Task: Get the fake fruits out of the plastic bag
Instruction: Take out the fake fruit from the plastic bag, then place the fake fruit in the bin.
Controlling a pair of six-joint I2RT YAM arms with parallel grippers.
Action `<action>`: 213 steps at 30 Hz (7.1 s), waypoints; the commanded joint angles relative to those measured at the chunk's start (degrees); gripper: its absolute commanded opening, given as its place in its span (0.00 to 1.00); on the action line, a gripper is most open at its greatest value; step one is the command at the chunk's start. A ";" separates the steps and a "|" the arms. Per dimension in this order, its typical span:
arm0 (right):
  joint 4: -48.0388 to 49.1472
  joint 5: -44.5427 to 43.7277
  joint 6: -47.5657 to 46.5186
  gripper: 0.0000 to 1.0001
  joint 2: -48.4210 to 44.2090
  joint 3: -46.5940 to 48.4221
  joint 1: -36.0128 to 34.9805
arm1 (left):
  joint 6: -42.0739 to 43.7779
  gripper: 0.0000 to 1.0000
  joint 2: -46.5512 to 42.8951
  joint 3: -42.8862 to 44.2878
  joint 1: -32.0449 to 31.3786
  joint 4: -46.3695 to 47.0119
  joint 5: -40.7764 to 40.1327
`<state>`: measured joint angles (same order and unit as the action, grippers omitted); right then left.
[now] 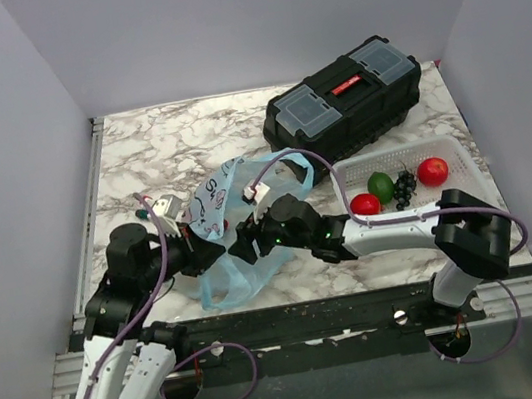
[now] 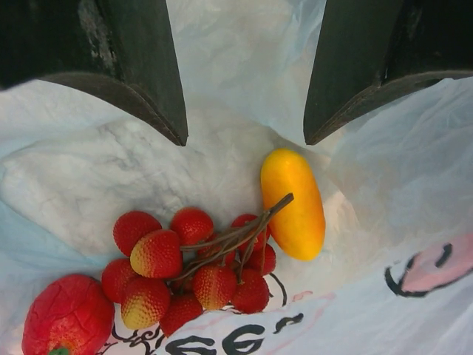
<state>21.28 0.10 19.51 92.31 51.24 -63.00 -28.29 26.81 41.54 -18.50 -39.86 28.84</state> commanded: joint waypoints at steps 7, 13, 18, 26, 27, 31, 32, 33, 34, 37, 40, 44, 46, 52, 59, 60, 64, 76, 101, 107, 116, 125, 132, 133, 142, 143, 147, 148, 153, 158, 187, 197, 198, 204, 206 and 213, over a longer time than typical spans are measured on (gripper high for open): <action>6.15 -0.50 -0.58 0.73 3.80 0.57 0.22 | -7.96 0.00 3.94 1.67 -0.22 7.31 11.60; 5.89 3.11 -1.36 0.77 5.92 1.30 0.15 | -9.35 0.00 -4.58 -1.83 -0.22 1.89 8.52; 10.03 5.42 -0.97 0.90 9.67 2.10 0.11 | -6.82 0.00 -5.92 0.82 -0.22 -8.14 -2.19; 16.28 14.65 -0.04 1.00 15.93 5.55 -0.14 | -1.11 0.00 -2.86 4.73 -0.22 -11.53 -7.75; 16.89 15.46 0.23 0.99 16.90 6.06 -0.14 | -0.53 0.00 -2.57 4.71 -0.22 -11.47 -7.86; 18.75 18.45 1.47 0.81 19.79 8.14 -0.34 | 0.37 0.00 -3.15 3.11 -0.22 -8.82 -4.74; 18.84 19.11 1.86 0.79 20.68 8.78 -0.36 | 0.72 0.00 -3.56 2.71 -0.22 -7.96 -3.93; 19.12 19.68 2.23 0.78 21.45 9.40 -0.31 | 1.02 0.00 -4.12 2.50 -0.22 -7.39 -3.51; 19.52 20.19 2.72 0.76 22.24 9.80 -0.31 | 1.49 0.00 -4.65 2.34 -0.22 -6.93 -2.92; 20.50 20.73 3.98 0.68 24.04 10.84 -0.42 | 2.14 0.00 -6.76 1.44 -0.22 -5.07 -0.64; 21.25 20.89 4.12 0.67 25.24 11.46 -0.66 | 2.45 0.00 -8.69 0.78 -0.22 -4.05 0.51; 19.97 19.48 2.22 0.75 26.98 13.05 -1.50 | 2.37 0.00 -8.82 0.46 -0.22 -3.83 0.93; 19.76 18.59 1.52 0.79 28.33 13.82 -1.87 | 2.37 0.00 -8.32 0.52 -0.22 -3.91 0.97; 16.57 16.62 -1.53 0.89 31.88 16.96 -3.12 | 2.37 0.00 -8.22 0.47 -0.22 -3.91 0.83; 12.36 7.07 -3.19 0.86 36.82 17.62 -4.08 | 2.44 0.00 -8.78 0.40 -0.22 -4.18 -0.45; 12.21 6.03 -3.19 0.81 36.97 17.27 -4.08 | 2.45 0.00 -9.02 0.28 -0.24 -4.10 -0.45; 14.18 3.23 -2.34 0.66 35.78 14.18 -4.11 | 2.63 0.00 -9.19 0.36 -0.22 -4.16 -0.67; 17.68 -2.96 -0.07 0.18 26.82 5.87 -4.07 | 0.91 0.00 -10.33 0.95 -0.16 -5.61 -7.65; 17.75 -13.74 1.89 0.01 -6.58 -15.55 -4.12 | -1.33 0.00 -7.92 1.13 -0.22 -6.96 -13.63; 14.05 -15.30 1.62 0.01 -13.60 -15.79 -4.11 | -1.41 0.00 -7.00 1.18 -0.22 -6.95 -13.53; 7.14 -12.51 1.33 0.01 -23.36 -16.27 -4.10 | -1.68 0.00 -6.59 1.24 -0.22 -7.14 -14.07; -1.12 -12.98 0.06 0.01 -31.87 -13.16 -4.13 | -1.76 0.00 -7.90 1.09 -0.23 -6.99 -14.19; -12.81 -30.22 -0.79 0.01 -38.19 -8.63 -4.07 | -1.33 0.00 -8.41 0.83 -0.22 -6.39 -13.19; -15.19 -32.77 -1.11 0.01 -39.08 -8.06 -4.08 | -1.33 0.00 -8.22 0.84 -0.22 -6.29 -12.93; -30.31 -53.54 -0.37 0.01 -46.92 -6.42 -0.24 | -1.33 0.00 -5.80 1.08 -0.22 -6.76 -12.79; -31.70 -53.61 0.40 0.01 -47.22 -6.02 1.92 | -1.41 0.00 -5.66 1.09 -0.24 -6.88 -12.92; -38.79 -46.04 6.02 0.01 -47.09 -4.42 15.41 | -1.53 0.00 -5.85 1.09 -0.22 -6.81 -13.35; -39.80 -44.60 7.03 0.01 -47.05 -4.53 18.58 | -1.59 0.00 -5.88 1.09 -0.22 -6.90 -13.41; -47.44 -47.57 16.36 0.01 -47.57 -4.95 23.48 | -1.68 0.00 -6.44 1.09 -0.22 -6.90 -13.81; -55.83 -50.66 29.06 0.01 -50.67 -7.07 27.71 | -1.63 0.00 -6.19 1.09 -0.22 -6.96 -13.60; -39.57 -10.56 33.15 0.01 -39.61 -28.84 66.57 | -0.97 0.00 -7.24 1.01 -0.22 -6.71 -12.30; -44.42 -13.77 31.09 0.01 -46.77 -24.92 66.65 | -1.24 0.00 -6.50 1.09 -0.22 -6.88 -12.58; -44.92 -14.24 30.96 0.01 -47.66 -24.88 66.68 | -1.19 0.00 -6.51 1.09 -0.22 -7.03 -12.54; -41.04 -13.54 28.64 0.02 -45.92 -26.06 66.64 | -1.24 0.00 -8.23 1.00 -0.24 -6.71 -12.93; -40.73 -12.75 28.10 0.12 -42.54 -24.57 66.64 | -1.07 0.00 -8.35 1.00 -0.22 -6.68 -12.77; -39.50 -10.11 24.80 0.67 -42.38 -22.94 66.62 | -0.54 0.00 -8.83 0.91 -0.22 -6.37 -11.61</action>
<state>-20.23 -11.75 47.44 51.92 26.20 3.40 -29.76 19.00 42.50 -18.50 -46.39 16.05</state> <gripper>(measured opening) 0.597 0.003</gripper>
